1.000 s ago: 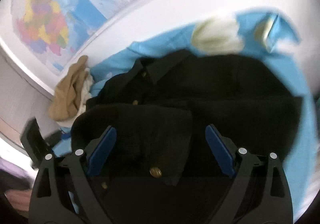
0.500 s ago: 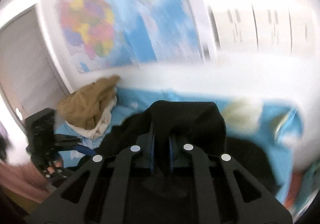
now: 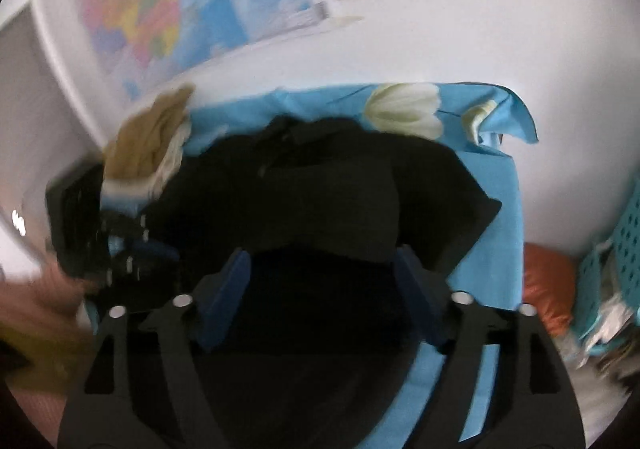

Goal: Fold large clothes

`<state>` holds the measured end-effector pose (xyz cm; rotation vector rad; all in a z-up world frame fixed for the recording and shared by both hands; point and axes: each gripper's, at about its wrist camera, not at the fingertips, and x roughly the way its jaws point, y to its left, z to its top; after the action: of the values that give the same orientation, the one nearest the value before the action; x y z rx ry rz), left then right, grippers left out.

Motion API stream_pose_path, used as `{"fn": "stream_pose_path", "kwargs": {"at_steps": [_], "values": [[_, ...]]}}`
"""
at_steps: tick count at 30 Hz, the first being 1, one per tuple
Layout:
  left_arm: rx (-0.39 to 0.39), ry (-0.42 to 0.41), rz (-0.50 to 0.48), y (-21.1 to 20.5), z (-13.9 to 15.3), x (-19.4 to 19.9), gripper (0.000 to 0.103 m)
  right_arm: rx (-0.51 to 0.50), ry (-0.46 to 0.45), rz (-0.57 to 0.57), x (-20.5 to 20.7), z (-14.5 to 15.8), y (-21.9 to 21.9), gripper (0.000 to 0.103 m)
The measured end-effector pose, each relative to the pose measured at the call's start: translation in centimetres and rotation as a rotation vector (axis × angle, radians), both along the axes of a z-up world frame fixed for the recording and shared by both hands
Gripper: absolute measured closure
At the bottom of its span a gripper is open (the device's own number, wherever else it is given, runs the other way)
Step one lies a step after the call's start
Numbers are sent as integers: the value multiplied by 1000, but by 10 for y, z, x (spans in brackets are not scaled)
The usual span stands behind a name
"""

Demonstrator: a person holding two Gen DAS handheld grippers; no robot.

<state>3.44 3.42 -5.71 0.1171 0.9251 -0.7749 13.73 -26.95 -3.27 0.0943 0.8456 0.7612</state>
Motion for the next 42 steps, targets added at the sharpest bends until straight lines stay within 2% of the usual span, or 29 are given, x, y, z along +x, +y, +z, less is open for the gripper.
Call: {"fn": "stream_pose_path", "kwargs": {"at_steps": [1,3,6,8,9,10,11,12,14,16,17,18,20,22,24,26,29,30,32,33,34,36,37,39,42], "values": [[-15,-3,13,4,4,0,64,31,22,-15,10,0,2,13],[-57,-30,54,14,17,3,60,69,76,-66,41,-4,8,11],[-43,-93,103,23,30,5,41,90,202,-60,83,-24,22,9],[-15,-111,140,25,32,12,40,103,293,-40,101,-39,31,23],[-3,-104,156,26,31,17,40,102,317,-18,104,-44,37,52],[6,-94,162,26,28,22,40,100,322,8,106,-46,43,70],[9,-84,153,26,26,24,40,107,308,57,104,-43,50,77],[14,-67,137,25,23,25,40,98,267,80,100,-35,54,88],[51,-35,116,20,13,33,51,73,174,101,92,-13,60,91],[101,-21,129,13,8,41,94,101,54,106,83,21,58,92],[104,-28,143,14,9,41,98,126,3,115,78,36,56,92],[85,-43,151,15,14,40,98,154,-72,124,69,55,53,92],[42,-121,165,20,32,29,98,163,-198,146,47,77,46,92],[30,-188,149,23,44,13,94,128,-370,189,7,90,34,89],[18,-198,80,24,43,-6,86,96,-416,229,-22,82,23,82],[36,-149,3,21,26,-20,84,49,-339,270,-42,55,10,79],[133,-81,-58,12,-7,-34,84,-34,-170,295,-71,4,-5,77],[148,-66,-62,12,-14,-36,83,-52,-134,297,-80,-7,-6,70],[145,-46,-56,16,-19,-39,82,-78,-90,285,-96,-19,-11,64],[124,-46,-54,20,-16,-39,78,-70,-79,265,-103,-22,-19,53],[95,-54,-52,26,-9,-42,68,-56,-70,248,-107,-22,-26,40],[39,-104,-27,40,8,-47,50,19,-50,181,-108,-16,-43,26],[28,-124,-14,43,13,-51,48,54,-41,155,-107,-13,-49,18],[25,-162,40,57,25,-47,43,137,-28,90,-98,-5,-59,9],[51,-192,145,72,36,-31,41,167,59,42,-72,-8,-53,9]]}}
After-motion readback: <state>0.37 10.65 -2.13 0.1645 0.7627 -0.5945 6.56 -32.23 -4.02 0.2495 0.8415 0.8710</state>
